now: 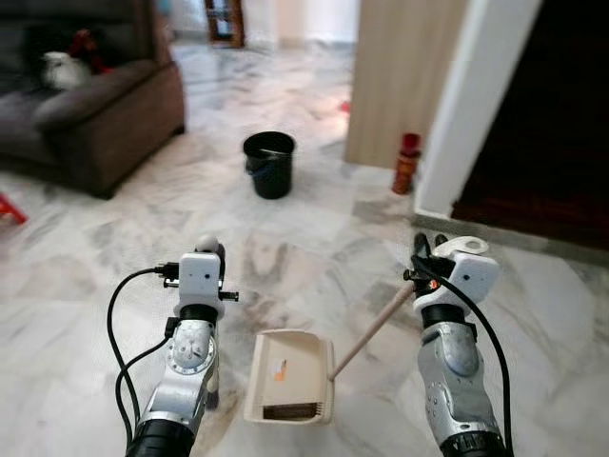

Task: Sweep floor

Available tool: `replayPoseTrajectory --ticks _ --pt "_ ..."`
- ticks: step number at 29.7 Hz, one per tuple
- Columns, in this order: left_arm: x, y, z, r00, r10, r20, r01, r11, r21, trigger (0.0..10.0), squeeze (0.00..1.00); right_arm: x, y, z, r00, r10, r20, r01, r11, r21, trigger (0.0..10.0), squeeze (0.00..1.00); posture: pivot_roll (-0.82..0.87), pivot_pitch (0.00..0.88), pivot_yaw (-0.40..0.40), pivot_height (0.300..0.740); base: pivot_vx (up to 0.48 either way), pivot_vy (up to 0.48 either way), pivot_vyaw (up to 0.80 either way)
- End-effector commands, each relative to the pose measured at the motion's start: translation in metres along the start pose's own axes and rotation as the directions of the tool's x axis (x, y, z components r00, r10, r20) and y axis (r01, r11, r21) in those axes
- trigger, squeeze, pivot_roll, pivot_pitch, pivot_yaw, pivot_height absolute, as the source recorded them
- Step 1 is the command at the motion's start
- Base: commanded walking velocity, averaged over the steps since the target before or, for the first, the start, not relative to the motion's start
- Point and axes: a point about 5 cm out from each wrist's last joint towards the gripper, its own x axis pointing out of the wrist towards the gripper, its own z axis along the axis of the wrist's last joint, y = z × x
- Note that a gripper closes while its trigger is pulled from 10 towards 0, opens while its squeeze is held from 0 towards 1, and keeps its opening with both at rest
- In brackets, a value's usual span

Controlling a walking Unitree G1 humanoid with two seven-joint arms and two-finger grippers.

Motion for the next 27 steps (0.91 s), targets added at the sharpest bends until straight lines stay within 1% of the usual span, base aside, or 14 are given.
replayPoseTrajectory --ticks 1,12,24,27 --pt "0.0035 -0.0018 0.0126 0.998 -0.020 0.063 0.020 1.000 0.005 10.0 0.00 0.0040 0.0021 0.0095 0.999 0.006 0.042 -0.006 1.000 0.007 10.0 0.00 -0.03 0.000 -0.012 0.740 0.000 0.000 0.00" --pt "0.0050 -0.0029 0.0127 0.998 -0.030 0.053 0.030 1.000 0.002 10.0 0.00 0.0056 0.0032 0.0135 0.998 0.010 0.062 -0.012 1.000 0.023 10.0 0.00 -0.03 0.000 -0.010 0.740 0.000 0.000 0.00" --pt "0.0076 -0.0050 0.0140 0.997 -0.041 0.057 0.041 0.999 0.004 10.0 0.00 0.0078 0.0052 0.0145 0.997 0.025 0.067 -0.025 1.000 0.013 10.0 0.00 -0.02 0.000 -0.003 0.740 0.290 0.000 0.00" --pt "0.0086 -0.0060 0.0152 0.997 -0.046 0.061 0.045 0.999 0.004 10.0 0.00 0.0084 0.0058 0.0149 0.997 0.033 0.067 -0.032 0.999 -0.005 10.0 0.00 -0.02 0.000 -0.003 0.740 0.334 0.000 0.00"
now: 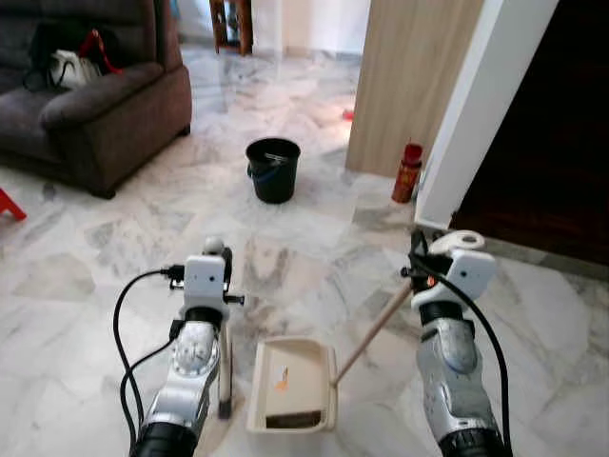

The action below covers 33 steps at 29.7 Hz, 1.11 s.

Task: Sweep floor

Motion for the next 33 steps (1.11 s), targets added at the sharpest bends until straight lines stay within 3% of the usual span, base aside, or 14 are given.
replayPoseTrajectory --ticks 1,7,15,33 --pt "0.0076 -0.0029 0.0141 0.998 -0.013 0.060 0.013 1.000 0.006 10.0 0.00 0.0062 0.0018 0.0132 0.998 0.009 0.064 -0.009 1.000 -0.006 10.0 0.00 -0.02 0.000 -0.003 0.740 0.356 0.000 0.00" --pt "0.0078 -0.0036 0.0139 0.998 -0.015 0.060 0.014 1.000 0.003 10.0 0.00 0.0072 0.0019 0.0147 0.998 0.009 0.067 -0.009 1.000 -0.004 10.0 0.00 -0.03 0.000 -0.003 0.740 0.362 0.000 0.52" --pt "0.0074 -0.0044 0.0136 0.998 -0.014 0.058 0.014 1.000 -0.003 10.0 0.00 0.0055 0.0015 0.0144 0.998 0.009 0.066 -0.009 1.000 -0.004 10.0 0.00 -0.03 0.000 -0.005 0.740 0.362 0.000 0.00" --pt "0.0056 -0.0047 0.0129 0.998 -0.013 0.056 0.014 1.000 -0.012 10.0 0.00 0.0054 0.0049 0.0147 0.998 0.026 0.063 -0.026 1.000 -0.007 10.0 0.00 -0.03 0.000 -0.008 0.740 0.366 0.000 0.65"
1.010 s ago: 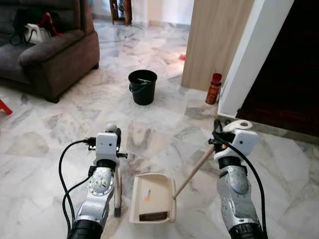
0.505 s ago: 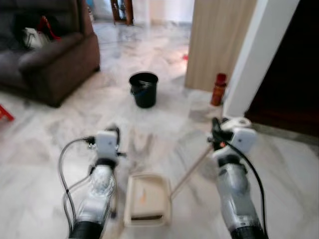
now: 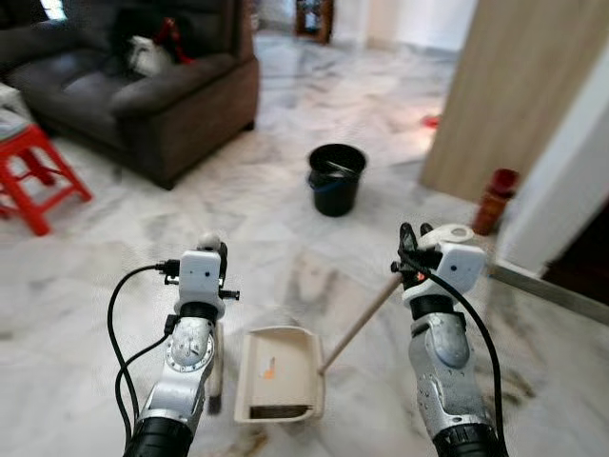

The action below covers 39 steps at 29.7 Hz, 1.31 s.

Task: Sweep floor

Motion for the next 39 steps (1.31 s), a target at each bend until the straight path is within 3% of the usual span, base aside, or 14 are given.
replayPoseTrajectory --ticks 1,13,22,39 --pt "0.0048 0.0052 0.0111 0.999 0.012 0.053 -0.012 1.000 0.000 10.0 0.00 0.0067 0.0067 0.0150 0.997 0.024 0.067 -0.024 1.000 -0.009 10.0 0.00 -0.03 0.000 -0.008 0.740 0.371 0.000 0.00" --pt "0.0050 0.0051 0.0109 0.999 0.010 0.051 -0.010 1.000 -0.001 10.0 0.00 0.0082 0.0054 0.0158 0.998 0.009 0.067 -0.010 1.000 0.024 10.0 0.00 -0.03 0.000 -0.007 0.740 0.371 0.000 0.00" --pt "0.0055 0.0051 0.0110 0.999 0.007 0.051 -0.007 1.000 -0.001 10.0 0.00 0.0089 0.0057 0.0156 0.998 0.009 0.062 -0.011 0.999 0.031 10.0 0.00 -0.03 0.000 -0.006 0.740 0.370 0.000 -0.71" --pt "0.0071 0.0034 0.0133 0.998 -0.006 0.060 0.006 1.000 -0.003 10.0 0.00 0.0109 0.0089 0.0179 0.997 0.019 0.079 -0.022 0.999 0.030 10.0 0.00 -0.02 0.000 -0.004 0.740 0.371 0.000 0.00"
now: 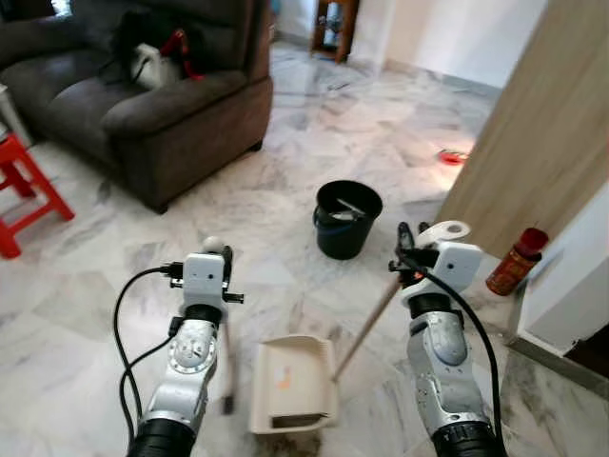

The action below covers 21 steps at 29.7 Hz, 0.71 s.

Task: Sweep floor

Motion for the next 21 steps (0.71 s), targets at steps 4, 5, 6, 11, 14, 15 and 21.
replayPoseTrajectory --ticks 4,5,6,11,14,15,21 --pt "0.0062 -0.0093 0.0146 0.997 -0.027 0.067 0.029 0.999 -0.025 10.0 0.00 0.0051 -0.0055 0.0124 0.998 -0.015 0.060 0.016 1.000 -0.003 10.0 0.00 -0.03 0.000 0.002 0.740 0.370 0.000 0.00" --pt "0.0062 -0.0093 0.0146 0.997 -0.027 0.067 0.029 0.999 -0.025 10.0 0.00 0.0051 -0.0055 0.0124 0.998 -0.015 0.060 0.016 1.000 -0.003 10.0 0.00 -0.03 0.000 0.002 0.740 0.371 0.000 0.00" --pt "0.0064 -0.0094 0.0147 0.997 -0.028 0.068 0.030 0.999 -0.025 10.0 0.00 0.0053 -0.0056 0.0126 0.998 -0.017 0.061 0.017 1.000 -0.005 10.0 0.00 -0.03 0.000 0.004 0.740 0.371 0.000 0.00" --pt "0.0079 -0.0100 0.0160 0.997 -0.028 0.072 0.030 0.999 -0.032 10.0 0.00 0.0066 -0.0070 0.0160 0.997 -0.024 0.073 0.025 1.000 -0.018 10.0 0.00 -0.10 0.000 0.013 0.740 0.371 0.000 0.00" --pt "0.0060 -0.0144 0.0137 0.997 -0.050 0.063 0.052 0.998 -0.035 10.0 0.00 0.0064 -0.0096 0.0186 0.996 -0.036 0.083 0.038 0.999 -0.019 10.0 0.00 -0.10 0.000 0.019 0.740 0.371 0.000 0.00" --pt "0.0063 -0.0155 0.0143 0.996 -0.054 0.065 0.057 0.998 -0.036 10.0 0.00 0.0063 -0.0106 0.0189 0.996 -0.039 0.085 0.041 0.999 -0.020 10.0 0.00 -0.11 0.000 0.023 0.740 0.368 0.000 0.00" --pt "0.0108 -0.0153 0.0199 0.994 -0.065 0.091 0.069 0.996 -0.047 10.0 0.00 0.0071 -0.0107 0.0187 0.995 -0.051 0.089 0.053 0.998 -0.023 10.0 0.00 -0.12 0.000 0.044 0.740 0.166 0.000 0.00"
